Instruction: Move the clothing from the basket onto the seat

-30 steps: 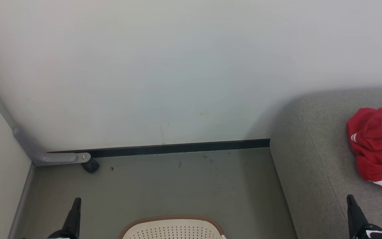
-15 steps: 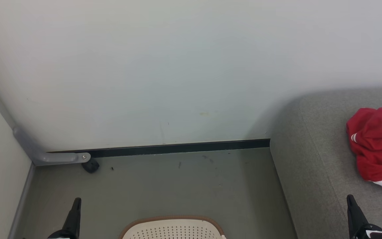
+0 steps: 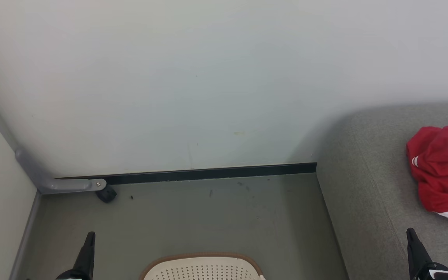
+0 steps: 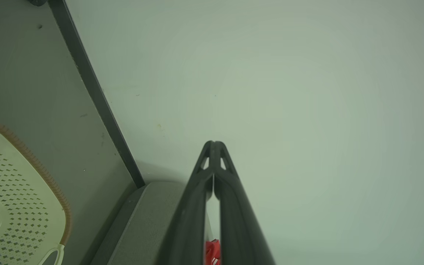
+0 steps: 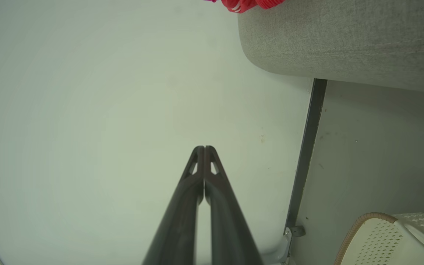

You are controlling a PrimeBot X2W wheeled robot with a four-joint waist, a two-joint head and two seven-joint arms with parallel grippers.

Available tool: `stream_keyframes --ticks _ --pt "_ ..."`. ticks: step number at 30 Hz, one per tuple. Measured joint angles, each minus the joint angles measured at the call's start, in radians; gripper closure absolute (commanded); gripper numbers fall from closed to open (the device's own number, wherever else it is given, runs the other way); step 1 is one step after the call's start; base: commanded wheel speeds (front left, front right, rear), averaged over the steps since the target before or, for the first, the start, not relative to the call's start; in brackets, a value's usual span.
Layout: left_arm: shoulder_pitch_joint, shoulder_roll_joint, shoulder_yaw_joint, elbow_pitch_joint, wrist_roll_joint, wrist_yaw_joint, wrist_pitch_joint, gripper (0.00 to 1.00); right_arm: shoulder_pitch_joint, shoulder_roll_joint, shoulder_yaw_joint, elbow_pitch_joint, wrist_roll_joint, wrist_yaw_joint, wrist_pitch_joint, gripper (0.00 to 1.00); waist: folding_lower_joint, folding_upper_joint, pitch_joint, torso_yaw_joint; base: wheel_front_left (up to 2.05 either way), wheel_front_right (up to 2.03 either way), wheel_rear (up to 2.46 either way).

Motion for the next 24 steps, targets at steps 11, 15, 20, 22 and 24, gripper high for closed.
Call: stream_keyframes --ticks 11,15,20,22,24 --pt "0.000 0.000 0.000 0.001 0.000 0.000 0.000 1.00 0.000 0.000 0.000 0.000 0.000 0.000 0.000 1.00 0.0000 0.0000 0.000 0.000 0.00 0.00 0.00" --pt "0.000 0.000 0.000 0.001 0.000 0.000 0.000 1.00 0.000 0.000 0.000 0.000 0.000 0.000 0.000 1.00 0.0000 0.0000 0.000 0.000 0.00 0.00 0.00" --pt "0.000 0.000 0.000 0.001 0.000 0.000 0.000 1.00 0.000 0.000 0.000 0.000 0.000 0.000 0.000 1.00 0.0000 0.0000 0.000 0.000 0.00 0.00 0.00" --pt "0.000 0.000 0.000 0.001 0.000 0.000 0.000 1.00 0.000 0.000 0.000 0.000 0.000 0.000 0.000 1.00 0.0000 0.0000 0.000 0.000 0.00 0.00 0.00" --pt "0.000 0.000 0.000 0.001 0.000 0.000 0.000 1.00 0.000 0.000 0.000 0.000 0.000 0.000 0.000 1.00 0.0000 0.0000 0.000 0.000 0.00 0.00 0.00"
